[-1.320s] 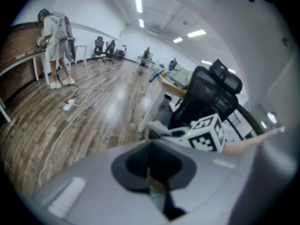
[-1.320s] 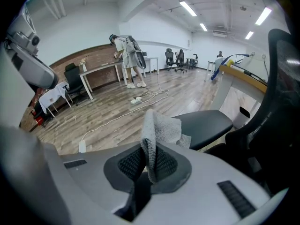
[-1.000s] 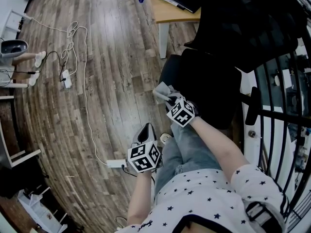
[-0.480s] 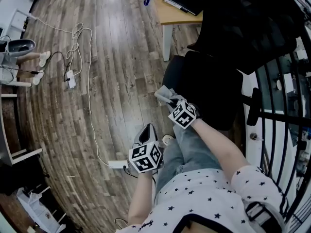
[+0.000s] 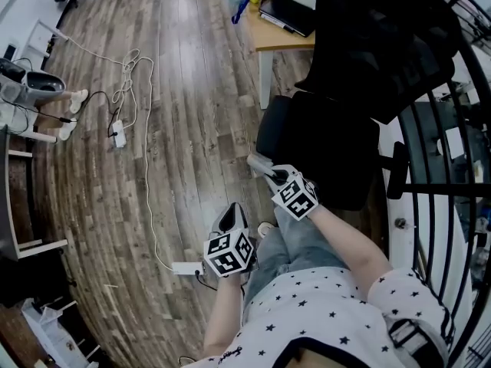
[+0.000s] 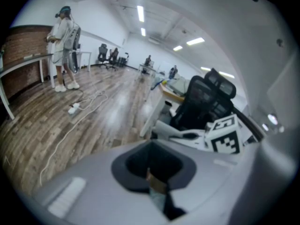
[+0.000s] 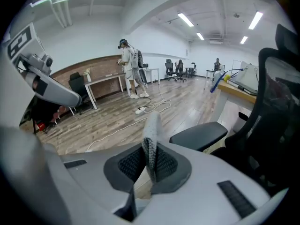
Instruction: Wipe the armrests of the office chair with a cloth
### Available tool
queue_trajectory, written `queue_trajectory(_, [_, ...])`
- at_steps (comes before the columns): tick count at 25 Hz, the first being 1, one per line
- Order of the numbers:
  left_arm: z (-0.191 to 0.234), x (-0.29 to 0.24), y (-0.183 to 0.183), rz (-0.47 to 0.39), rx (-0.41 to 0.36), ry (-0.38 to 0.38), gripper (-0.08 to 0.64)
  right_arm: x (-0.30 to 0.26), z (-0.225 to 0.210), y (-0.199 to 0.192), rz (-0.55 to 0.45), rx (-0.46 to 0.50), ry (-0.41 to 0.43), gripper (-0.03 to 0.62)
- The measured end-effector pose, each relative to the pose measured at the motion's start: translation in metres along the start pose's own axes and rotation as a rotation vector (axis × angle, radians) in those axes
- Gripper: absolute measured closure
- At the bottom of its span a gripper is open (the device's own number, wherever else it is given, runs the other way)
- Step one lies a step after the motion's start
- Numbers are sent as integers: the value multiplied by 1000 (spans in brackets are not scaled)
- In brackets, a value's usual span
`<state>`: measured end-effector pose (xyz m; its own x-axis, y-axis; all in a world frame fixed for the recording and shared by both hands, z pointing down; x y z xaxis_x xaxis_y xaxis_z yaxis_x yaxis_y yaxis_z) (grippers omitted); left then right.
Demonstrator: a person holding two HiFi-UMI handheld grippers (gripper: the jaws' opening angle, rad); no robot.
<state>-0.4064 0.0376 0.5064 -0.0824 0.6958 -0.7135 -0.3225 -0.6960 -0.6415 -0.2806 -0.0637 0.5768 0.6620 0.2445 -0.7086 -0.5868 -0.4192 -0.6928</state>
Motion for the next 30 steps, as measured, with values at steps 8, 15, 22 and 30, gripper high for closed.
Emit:
queue_trajectory(8, [2, 25, -5, -47, 9, -7, 552, 42, 38, 9, -105, -13, -9, 566])
queue_trajectory(15, [-3, 45, -7, -77, 13, -9, 552, 79, 63, 23, -196, -31, 3, 566])
queue_trajectory(22, [-14, 60, -3, -121, -7, -22, 552, 109, 79, 36, -257, 3, 9, 566])
queue_trajectory(30, [-20, 76, -1, -166, -13, -30, 552, 130, 95, 42, -297, 46, 8, 566])
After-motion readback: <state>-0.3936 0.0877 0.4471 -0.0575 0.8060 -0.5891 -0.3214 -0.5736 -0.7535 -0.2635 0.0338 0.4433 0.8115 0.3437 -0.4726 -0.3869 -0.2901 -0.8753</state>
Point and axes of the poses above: the fingertips, and each gripper's own axes: x backward along the fingers, z to its left, y out of its top, the point moved 5 cm from there along x, backward along the fingers, and after that the axes turned 6 degrees about y, right-handed, at the moved point
